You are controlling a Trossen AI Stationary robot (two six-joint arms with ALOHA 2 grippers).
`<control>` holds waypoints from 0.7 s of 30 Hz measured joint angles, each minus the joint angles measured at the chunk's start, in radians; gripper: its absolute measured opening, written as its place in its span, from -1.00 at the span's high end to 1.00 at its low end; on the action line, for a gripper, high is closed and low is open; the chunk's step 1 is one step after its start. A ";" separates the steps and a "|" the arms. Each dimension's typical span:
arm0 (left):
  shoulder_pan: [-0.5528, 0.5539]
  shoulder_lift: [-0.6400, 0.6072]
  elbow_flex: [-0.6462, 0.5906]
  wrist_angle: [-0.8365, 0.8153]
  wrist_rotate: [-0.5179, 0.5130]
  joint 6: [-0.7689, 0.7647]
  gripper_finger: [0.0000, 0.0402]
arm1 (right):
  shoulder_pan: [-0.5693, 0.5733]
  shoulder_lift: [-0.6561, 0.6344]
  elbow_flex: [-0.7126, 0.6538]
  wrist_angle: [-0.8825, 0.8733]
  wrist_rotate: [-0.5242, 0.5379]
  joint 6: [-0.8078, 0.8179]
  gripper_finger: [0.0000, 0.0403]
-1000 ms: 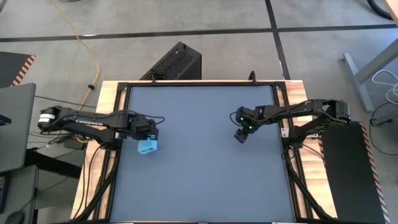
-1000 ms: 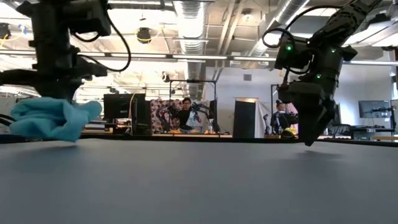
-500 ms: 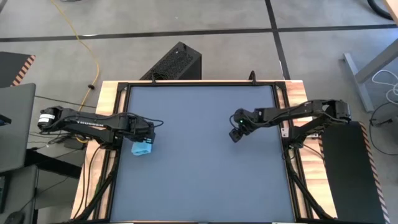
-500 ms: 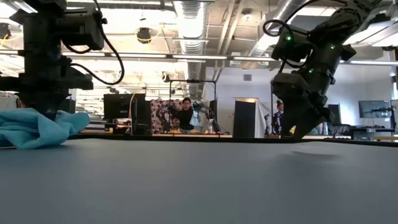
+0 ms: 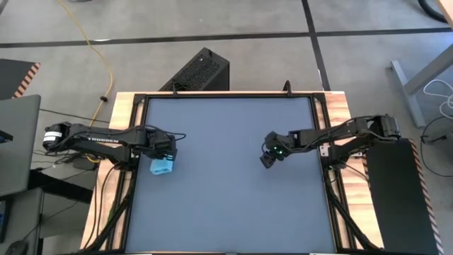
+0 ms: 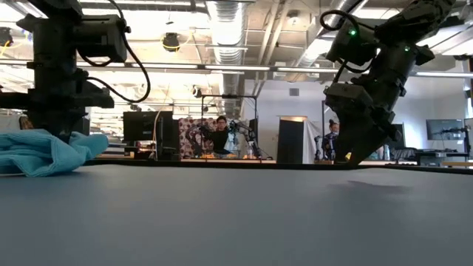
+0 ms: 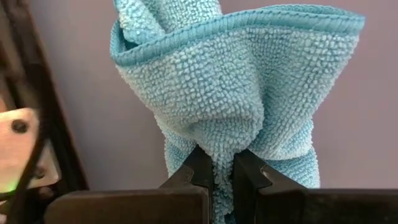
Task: Roll towel
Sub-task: Move the blue microfiber towel to the left of the table
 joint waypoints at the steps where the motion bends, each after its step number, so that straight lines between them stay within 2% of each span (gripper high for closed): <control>1: 0.001 0.000 0.000 0.013 0.001 0.005 0.96 | 0.003 0.000 0.000 0.000 0.007 0.000 -0.26; 5: 0.000 0.000 0.000 0.068 0.000 -0.009 0.87 | 0.012 0.000 0.000 0.000 0.025 0.000 -0.26; 10: 0.000 0.000 0.000 0.082 -0.029 -0.009 0.65 | 0.011 0.000 0.000 0.000 0.028 -0.001 -0.26; 21: 0.000 0.000 0.000 0.086 -0.108 0.145 0.25 | 0.010 0.000 0.000 0.000 0.049 -0.003 -0.26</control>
